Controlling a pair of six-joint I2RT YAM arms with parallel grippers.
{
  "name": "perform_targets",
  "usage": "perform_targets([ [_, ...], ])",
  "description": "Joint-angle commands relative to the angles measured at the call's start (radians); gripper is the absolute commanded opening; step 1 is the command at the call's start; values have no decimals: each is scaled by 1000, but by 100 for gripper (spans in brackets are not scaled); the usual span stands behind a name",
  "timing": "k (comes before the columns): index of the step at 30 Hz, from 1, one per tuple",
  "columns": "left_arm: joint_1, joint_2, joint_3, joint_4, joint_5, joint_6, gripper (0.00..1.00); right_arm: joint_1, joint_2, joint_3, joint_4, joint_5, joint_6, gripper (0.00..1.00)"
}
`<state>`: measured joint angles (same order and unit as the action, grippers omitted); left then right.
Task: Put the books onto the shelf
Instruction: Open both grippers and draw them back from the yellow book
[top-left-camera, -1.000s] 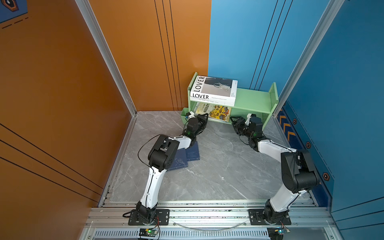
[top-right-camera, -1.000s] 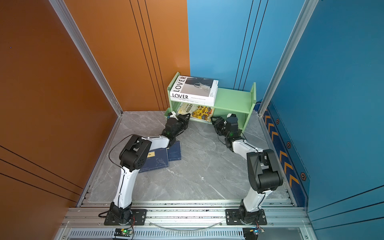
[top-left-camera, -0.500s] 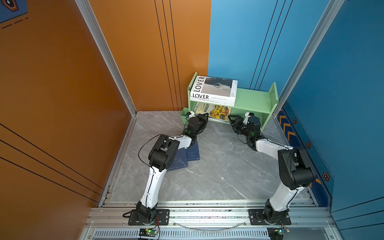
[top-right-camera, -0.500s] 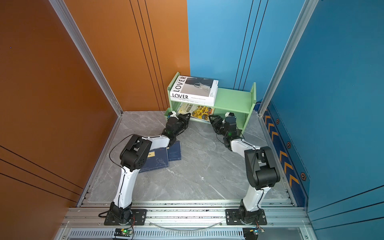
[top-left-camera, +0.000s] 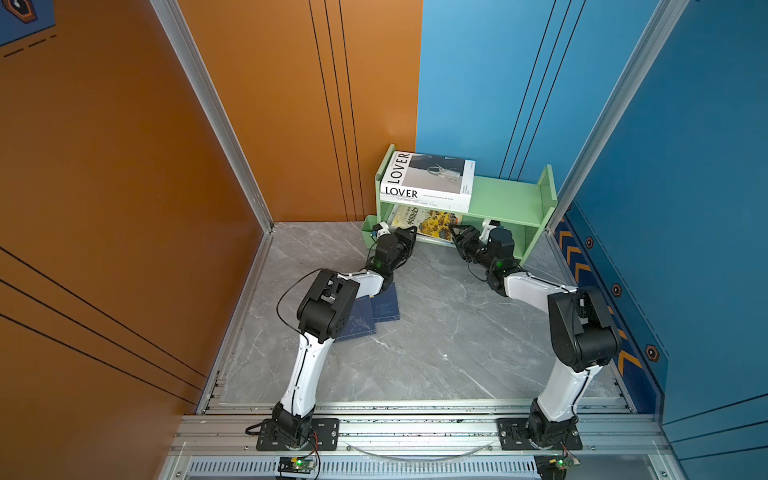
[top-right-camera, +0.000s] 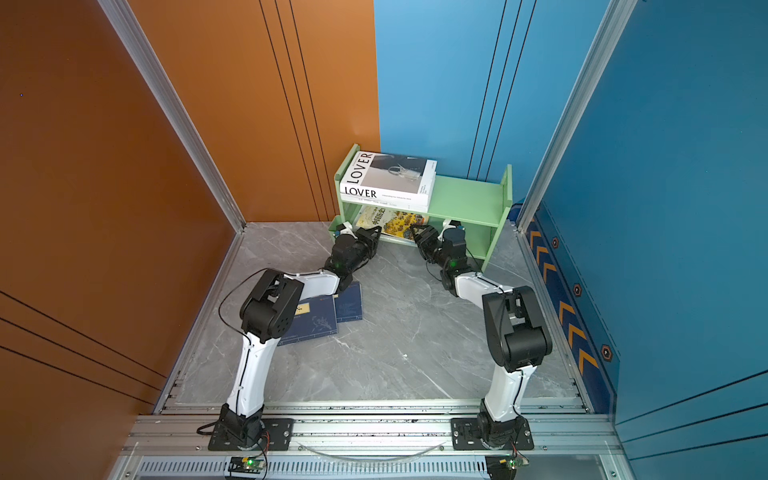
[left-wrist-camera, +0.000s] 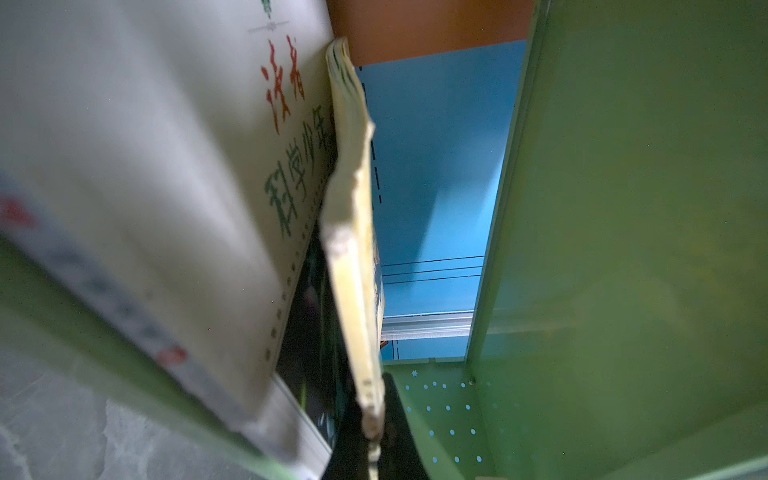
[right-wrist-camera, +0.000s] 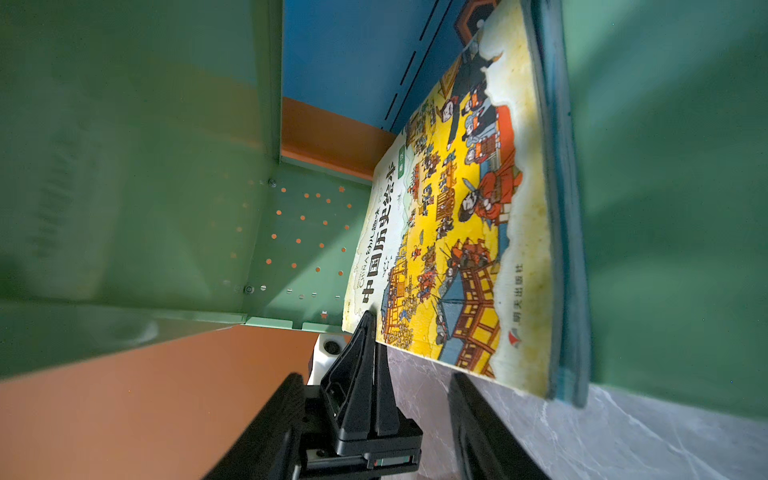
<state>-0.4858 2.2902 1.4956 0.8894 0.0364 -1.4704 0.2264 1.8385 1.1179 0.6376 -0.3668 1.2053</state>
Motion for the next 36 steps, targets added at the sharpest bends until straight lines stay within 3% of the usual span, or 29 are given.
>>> perform_targets([
  [1, -11, 21, 37, 5, -26, 19, 3, 8, 36, 38, 26, -4, 11, 58],
  [16, -11, 18, 25, 3, -27, 18, 6, 14, 56, 46, -65, 64, -18, 58],
  [24, -9, 15, 16, 2, -21, 21, 6, 14, 54, 79, -84, 41, -23, 58],
  [36, -6, 3, 5, 0, -16, 25, 15, 18, 54, 73, -210, 109, -62, 57],
])
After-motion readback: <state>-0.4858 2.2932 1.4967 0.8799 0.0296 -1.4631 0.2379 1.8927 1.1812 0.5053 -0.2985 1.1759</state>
